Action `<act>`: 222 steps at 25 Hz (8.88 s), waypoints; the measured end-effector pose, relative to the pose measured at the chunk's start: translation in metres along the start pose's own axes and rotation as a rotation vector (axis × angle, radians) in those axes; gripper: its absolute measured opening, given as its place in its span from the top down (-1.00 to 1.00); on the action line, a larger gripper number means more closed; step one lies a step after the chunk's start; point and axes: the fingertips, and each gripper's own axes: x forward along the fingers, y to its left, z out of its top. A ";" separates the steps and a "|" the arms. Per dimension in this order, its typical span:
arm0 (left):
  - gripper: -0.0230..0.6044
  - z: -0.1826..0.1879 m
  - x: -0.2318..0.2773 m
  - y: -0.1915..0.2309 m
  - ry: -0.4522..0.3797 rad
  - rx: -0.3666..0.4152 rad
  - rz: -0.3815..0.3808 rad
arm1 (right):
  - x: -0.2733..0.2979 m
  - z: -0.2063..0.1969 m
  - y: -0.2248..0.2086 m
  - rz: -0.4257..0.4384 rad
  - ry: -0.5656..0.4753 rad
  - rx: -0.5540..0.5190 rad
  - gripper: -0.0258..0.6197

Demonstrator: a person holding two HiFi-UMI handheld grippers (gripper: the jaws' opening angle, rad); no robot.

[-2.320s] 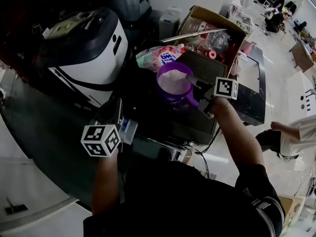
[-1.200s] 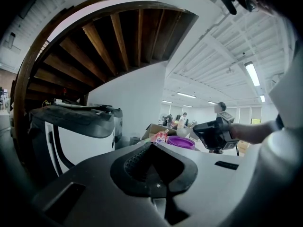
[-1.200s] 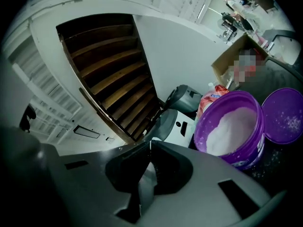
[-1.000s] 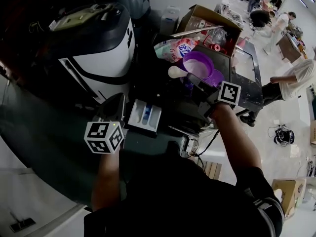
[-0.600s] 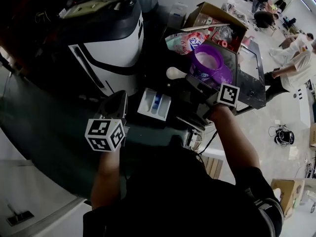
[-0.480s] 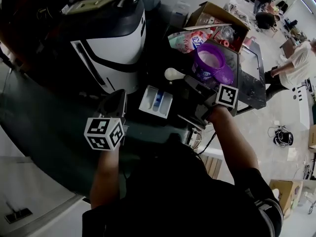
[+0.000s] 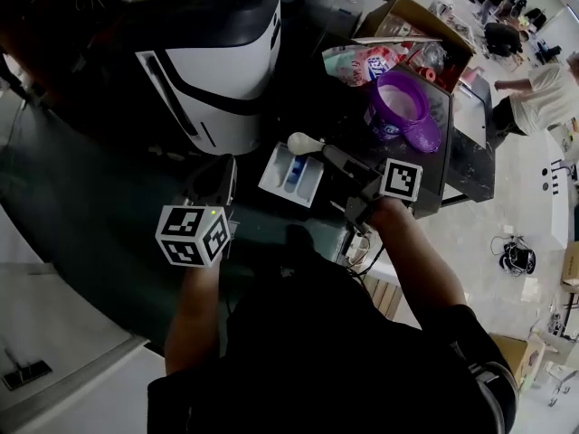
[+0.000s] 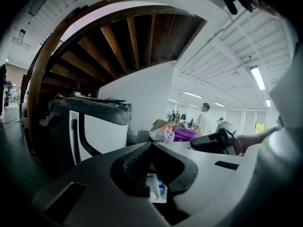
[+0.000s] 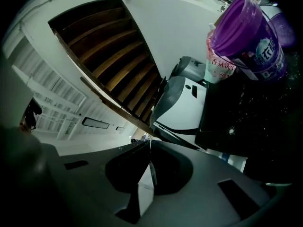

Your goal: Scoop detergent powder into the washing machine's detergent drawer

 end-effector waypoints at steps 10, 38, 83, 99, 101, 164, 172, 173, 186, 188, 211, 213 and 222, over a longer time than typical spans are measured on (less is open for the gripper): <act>0.90 -0.008 0.005 0.004 0.021 -0.012 0.012 | 0.020 -0.027 -0.034 -0.032 0.069 0.030 0.86; 0.90 -0.019 -0.010 0.025 0.014 -0.074 0.071 | 0.050 -0.081 -0.095 -0.261 0.319 -0.240 0.86; 0.90 -0.036 -0.040 0.049 0.002 -0.121 0.103 | 0.085 -0.124 -0.091 -0.375 0.689 -1.077 0.86; 0.90 -0.035 -0.048 0.044 -0.005 -0.117 0.106 | 0.080 -0.131 -0.082 -0.360 0.726 -1.264 0.86; 0.90 -0.036 -0.048 0.043 -0.005 -0.117 0.106 | 0.080 -0.132 -0.080 -0.358 0.728 -1.287 0.86; 0.90 -0.040 -0.073 0.047 -0.014 -0.111 0.107 | 0.080 -0.170 -0.088 -0.326 0.934 -1.813 0.86; 0.90 -0.042 -0.076 0.046 -0.012 -0.116 0.105 | 0.082 -0.170 -0.086 -0.338 0.934 -1.830 0.86; 0.90 -0.042 -0.076 0.046 -0.013 -0.116 0.104 | 0.082 -0.170 -0.087 -0.340 0.935 -1.821 0.86; 0.90 -0.044 -0.075 0.047 -0.011 -0.115 0.078 | 0.083 -0.148 -0.080 -0.407 0.803 -1.466 0.86; 0.90 -0.044 -0.074 0.047 -0.009 -0.115 0.068 | 0.082 -0.143 -0.080 -0.423 0.764 -1.384 0.86; 0.90 -0.027 0.012 -0.021 0.057 -0.038 -0.143 | 0.001 -0.042 -0.043 -0.403 0.207 -0.578 0.86; 0.90 -0.025 0.025 -0.037 0.067 -0.027 -0.163 | -0.016 -0.032 -0.043 -0.404 0.171 -0.566 0.86; 0.90 -0.007 0.063 -0.103 0.085 0.023 -0.229 | -0.094 0.011 -0.036 -0.410 0.016 -0.542 0.86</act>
